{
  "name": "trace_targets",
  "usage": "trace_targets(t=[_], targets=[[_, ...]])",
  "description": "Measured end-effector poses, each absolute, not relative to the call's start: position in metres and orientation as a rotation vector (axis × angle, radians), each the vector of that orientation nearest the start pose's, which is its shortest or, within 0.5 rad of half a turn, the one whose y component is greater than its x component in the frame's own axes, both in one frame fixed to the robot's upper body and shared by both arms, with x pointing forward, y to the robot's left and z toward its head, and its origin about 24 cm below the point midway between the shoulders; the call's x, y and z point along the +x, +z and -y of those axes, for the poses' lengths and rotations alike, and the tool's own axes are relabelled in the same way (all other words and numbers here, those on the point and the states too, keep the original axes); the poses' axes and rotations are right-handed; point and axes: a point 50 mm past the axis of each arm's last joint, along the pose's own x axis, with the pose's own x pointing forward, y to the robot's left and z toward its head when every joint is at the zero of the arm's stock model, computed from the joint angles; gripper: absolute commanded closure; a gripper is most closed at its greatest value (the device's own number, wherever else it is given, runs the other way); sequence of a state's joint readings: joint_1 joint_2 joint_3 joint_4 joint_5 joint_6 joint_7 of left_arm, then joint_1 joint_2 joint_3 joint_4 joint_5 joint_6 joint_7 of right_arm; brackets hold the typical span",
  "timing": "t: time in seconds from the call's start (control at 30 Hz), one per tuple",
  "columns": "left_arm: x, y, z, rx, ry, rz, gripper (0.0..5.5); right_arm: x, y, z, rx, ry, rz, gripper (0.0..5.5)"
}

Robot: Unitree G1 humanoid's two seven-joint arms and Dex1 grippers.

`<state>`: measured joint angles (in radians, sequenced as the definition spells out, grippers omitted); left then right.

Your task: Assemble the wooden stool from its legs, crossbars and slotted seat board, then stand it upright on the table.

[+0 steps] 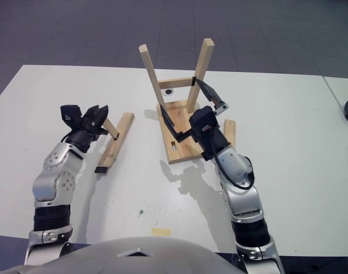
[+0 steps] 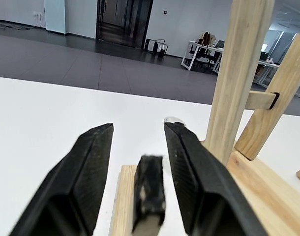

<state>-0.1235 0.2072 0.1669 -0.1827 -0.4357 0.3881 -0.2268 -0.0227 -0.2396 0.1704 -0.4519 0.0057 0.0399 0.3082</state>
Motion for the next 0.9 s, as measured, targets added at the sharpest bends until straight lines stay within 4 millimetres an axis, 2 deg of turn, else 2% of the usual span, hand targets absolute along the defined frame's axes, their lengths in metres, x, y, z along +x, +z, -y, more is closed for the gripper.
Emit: trace_targets(t=[0.1,0.2,0.3,0.4,0.43,0.47,0.53,0.57,0.6,0.7,0.9], targets=[[0.277,0.113,-0.193,-0.243,-0.210,0.040,2.44,0.231,0.137,0.117,-0.262,0.524,0.380,0.10],[0.288,0.146,-0.187,-0.238,-0.243,0.140,1.88,0.231,0.137,0.116,-0.260,0.524,0.380,0.10],[0.295,0.168,-0.184,-0.229,-0.263,0.209,1.33,0.231,0.137,0.115,-0.257,0.525,0.384,0.10],[0.304,0.206,-0.182,-0.210,-0.291,0.328,0.85,0.231,0.137,0.114,-0.253,0.527,0.386,0.10],[0.306,0.210,-0.181,-0.207,-0.297,0.340,0.71,0.231,0.137,0.114,-0.251,0.527,0.387,0.10],[0.310,0.204,-0.180,-0.207,-0.306,0.314,0.51,0.231,0.137,0.114,-0.248,0.527,0.388,0.10],[0.318,0.173,-0.178,-0.214,-0.313,0.191,0.16,0.231,0.137,0.113,-0.244,0.527,0.388,0.10],[0.321,0.139,-0.174,-0.237,-0.323,0.063,0.11,0.231,0.136,0.112,-0.243,0.526,0.387,0.10],[0.320,0.119,-0.171,-0.248,-0.329,-0.006,0.11,0.231,0.136,0.111,-0.243,0.528,0.386,0.10],[0.321,0.112,-0.166,-0.242,-0.373,0.009,0.11,0.230,0.135,0.109,-0.237,0.537,0.385,0.10],[0.319,0.111,-0.169,-0.265,-0.356,0.030,0.11,0.230,0.135,0.109,-0.236,0.537,0.381,0.10]])
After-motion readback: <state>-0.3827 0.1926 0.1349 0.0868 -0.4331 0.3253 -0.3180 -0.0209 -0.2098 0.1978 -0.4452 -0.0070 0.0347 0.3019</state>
